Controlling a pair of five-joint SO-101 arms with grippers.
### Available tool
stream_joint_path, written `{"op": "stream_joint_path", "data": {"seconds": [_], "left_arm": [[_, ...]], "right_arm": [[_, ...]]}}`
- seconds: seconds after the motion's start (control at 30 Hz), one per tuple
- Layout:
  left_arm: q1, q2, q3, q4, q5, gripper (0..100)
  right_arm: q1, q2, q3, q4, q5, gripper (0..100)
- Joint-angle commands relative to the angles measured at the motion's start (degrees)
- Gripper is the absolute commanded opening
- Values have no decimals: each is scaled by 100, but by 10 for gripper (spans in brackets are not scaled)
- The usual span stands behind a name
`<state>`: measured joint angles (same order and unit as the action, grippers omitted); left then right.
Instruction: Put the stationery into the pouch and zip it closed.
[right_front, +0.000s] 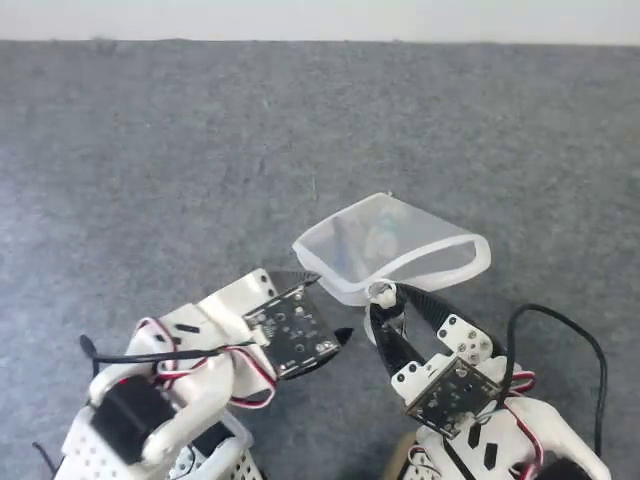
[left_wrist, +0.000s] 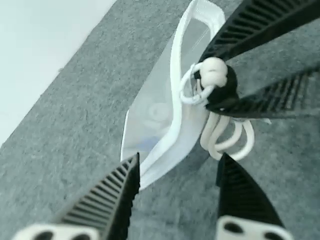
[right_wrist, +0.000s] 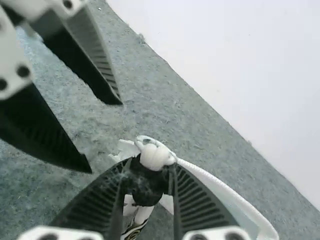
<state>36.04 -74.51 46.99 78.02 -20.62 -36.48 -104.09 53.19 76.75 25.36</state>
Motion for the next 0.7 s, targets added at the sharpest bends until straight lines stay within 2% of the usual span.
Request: {"op": "stream_joint_path", "data": {"seconds": [0.0, 0.37, 0.53, 0.67], "left_arm": [[18, -62, 171, -651, -53, 232], [18, -35, 1051, -1837, -88, 232], [26, -44, 1297, -2136, -88, 230], [316, -62, 1314, -2189, -70, 141]], "right_arm": [[31, 4, -343, 4, 105, 7], [22, 4, -343, 4, 105, 7], [22, 4, -343, 4, 105, 7], [22, 4, -343, 4, 97, 7]]}}
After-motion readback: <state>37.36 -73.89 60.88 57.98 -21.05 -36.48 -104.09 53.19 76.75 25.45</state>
